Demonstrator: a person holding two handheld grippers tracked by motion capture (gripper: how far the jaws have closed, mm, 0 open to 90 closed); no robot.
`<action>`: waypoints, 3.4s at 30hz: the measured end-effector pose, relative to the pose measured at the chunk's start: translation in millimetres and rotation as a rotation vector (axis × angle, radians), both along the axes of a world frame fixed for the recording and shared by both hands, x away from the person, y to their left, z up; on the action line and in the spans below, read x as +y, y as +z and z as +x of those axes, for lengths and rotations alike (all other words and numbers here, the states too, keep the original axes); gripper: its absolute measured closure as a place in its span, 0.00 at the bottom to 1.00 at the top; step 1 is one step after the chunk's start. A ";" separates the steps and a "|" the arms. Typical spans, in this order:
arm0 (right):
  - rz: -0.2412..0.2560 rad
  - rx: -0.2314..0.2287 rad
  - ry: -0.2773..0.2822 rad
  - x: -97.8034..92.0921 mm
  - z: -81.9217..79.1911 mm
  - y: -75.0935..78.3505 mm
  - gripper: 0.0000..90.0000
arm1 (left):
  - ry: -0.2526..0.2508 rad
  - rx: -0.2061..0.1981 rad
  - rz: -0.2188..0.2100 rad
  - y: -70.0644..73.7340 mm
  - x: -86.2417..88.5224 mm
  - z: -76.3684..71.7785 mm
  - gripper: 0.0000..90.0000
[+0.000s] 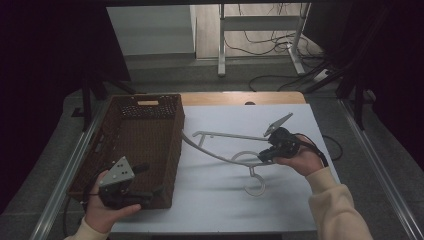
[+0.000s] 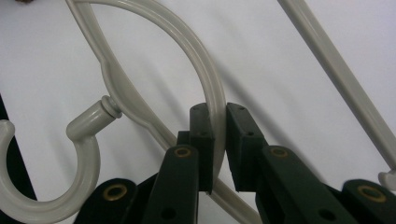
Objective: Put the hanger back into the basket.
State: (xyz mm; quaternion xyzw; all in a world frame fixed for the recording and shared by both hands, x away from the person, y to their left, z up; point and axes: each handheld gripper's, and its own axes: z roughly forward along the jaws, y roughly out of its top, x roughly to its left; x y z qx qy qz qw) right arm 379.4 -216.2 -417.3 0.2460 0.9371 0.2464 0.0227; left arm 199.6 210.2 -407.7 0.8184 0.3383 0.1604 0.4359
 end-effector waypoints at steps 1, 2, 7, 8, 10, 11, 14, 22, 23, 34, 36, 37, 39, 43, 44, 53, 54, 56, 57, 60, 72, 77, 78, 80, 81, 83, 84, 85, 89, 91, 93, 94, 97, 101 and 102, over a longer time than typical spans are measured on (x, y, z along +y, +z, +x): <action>-0.007 0.002 0.009 2.3 -1.3 -0.8 0.91 | -0.002 -0.002 0.005 0.6 -1.5 0.2 0.22; -0.007 0.002 0.009 2.3 -1.3 -0.8 0.91 | -0.004 -0.003 0.009 1.5 -3.1 0.3 0.22; -0.015 0.006 0.016 5.7 -2.7 -2.9 0.91 | -0.022 -0.018 0.023 9.0 -13.5 2.2 0.22; -0.014 0.005 0.016 6.5 -3.0 -2.8 0.91 | -0.027 -0.019 0.024 10.7 -16.1 2.9 0.22; -0.010 0.008 0.023 8.8 -3.9 -2.2 0.91 | -0.048 -0.015 0.023 15.2 -25.5 7.3 0.22; -0.006 0.007 0.026 10.1 -4.5 -1.9 0.91 | -0.048 -0.015 0.023 15.2 -25.5 7.3 0.22; -0.008 0.010 0.039 13.7 -6.0 -1.5 0.91 | -0.077 -0.007 0.036 18.6 -39.8 16.4 0.22; -0.022 0.009 0.055 17.9 -7.9 -3.9 0.91 | -0.155 0.028 0.048 23.3 -66.4 38.7 0.25; -0.023 0.008 0.057 18.6 -8.4 -3.8 0.91 | -0.170 0.035 0.057 24.0 -69.9 41.5 0.25; -0.036 0.008 0.087 21.8 -11.7 -4.5 0.91 | -0.252 0.076 0.149 26.1 -104.0 68.7 0.29; -0.042 0.008 0.091 23.9 -12.5 -4.4 0.91 | -0.283 0.100 0.193 24.4 -116.5 76.9 0.30; -0.042 0.009 0.094 25.0 -12.9 -4.4 0.91 | -0.293 0.104 0.204 24.2 -120.5 79.3 0.31; -0.042 0.010 0.100 26.1 -13.4 -4.3 0.91 | -0.306 0.114 0.209 23.9 -124.7 82.5 0.31; -0.046 0.009 0.119 28.6 -15.8 -2.5 0.91 | -0.352 0.156 0.244 18.4 -137.3 90.7 0.34; -0.046 0.009 0.119 28.6 -15.8 -2.5 0.91 | -0.352 0.156 0.244 18.4 -137.3 90.7 0.34; -0.043 0.015 0.147 31.2 -19.5 -0.1 0.91 | -0.401 0.220 0.345 3.0 -153.4 97.3 0.39; -0.043 0.012 0.156 33.2 -20.9 0.9 0.91 | -0.401 0.235 0.363 0.0 -155.6 98.4 0.41; -0.043 0.009 0.162 34.7 -21.7 2.0 0.91 | -0.404 0.248 0.385 -2.8 -157.9 98.9 0.44; -0.042 0.011 0.162 35.5 -22.4 2.4 0.91 | -0.409 0.253 0.397 -3.8 -158.9 99.0 0.47; -0.035 0.011 0.175 37.3 -23.6 3.4 0.91 | -0.421 0.262 0.413 -6.5 -161.7 98.3 0.60; 0.007 0.006 0.180 35.3 -24.4 8.3 0.90 | -0.493 0.295 0.441 -11.4 -165.0 97.1 0.86; 0.032 -0.015 0.165 31.6 -23.2 11.7 0.89 | -0.472 0.278 0.424 -9.1 -165.8 96.4 0.86; 0.043 -0.025 0.158 30.4 -22.7 13.0 0.88 | -0.469 0.271 0.425 -7.7 -165.3 97.0 0.86; 0.084 -0.048 0.138 27.5 -21.5 17.6 0.83 | -0.452 0.259 0.417 -5.1 -164.5 97.7 0.87; 0.093 -0.055 0.129 26.5 -21.7 19.6 0.79 | -0.443 0.262 0.410 -4.2 -163.9 98.2 0.87; 0.127 -0.086 0.102 22.6 -22.3 25.7 0.72 | -0.435 0.257 0.410 -3.2 -163.2 99.1 0.87; 0.127 -0.086 0.102 22.6 -22.3 25.7 0.72 | -0.427 0.252 0.410 -2.6 -162.6 99.8 0.88; 0.153 -0.097 0.092 19.8 -22.4 29.1 0.71 | -0.418 0.250 0.407 -1.9 -161.8 100.6 0.88; 0.288 -0.174 0.018 -0.8 -25.8 47.1 0.61 | -0.391 0.235 0.379 2.9 -158.0 102.3 0.88; 0.307 -0.182 0.009 -4.2 -27.0 49.2 0.60 | -0.383 0.229 0.372 4.9 -156.3 102.9 0.88; 0.375 -0.202 -0.017 -18.2 -33.4 55.5 0.58 | -0.361 0.223 0.347 9.3 -151.4 103.8 0.88; 0.375 -0.202 -0.017 -18.2 -33.4 55.5 0.58 | -0.361 0.223 0.347 9.3 -151.4 103.8 0.88; 0.408 -0.222 -0.058 -36.9 -43.1 55.2 0.55 | -0.341 0.218 0.326 14.4 -143.6 104.9 0.88; 0.403 -0.221 -0.129 -55.3 -47.8 43.0 0.45 | -0.317 0.208 0.299 20.9 -131.3 104.5 0.88; 0.403 -0.221 -0.129 -55.3 -47.8 43.0 0.45 | -0.311 0.204 0.289 22.6 -127.9 104.2 0.88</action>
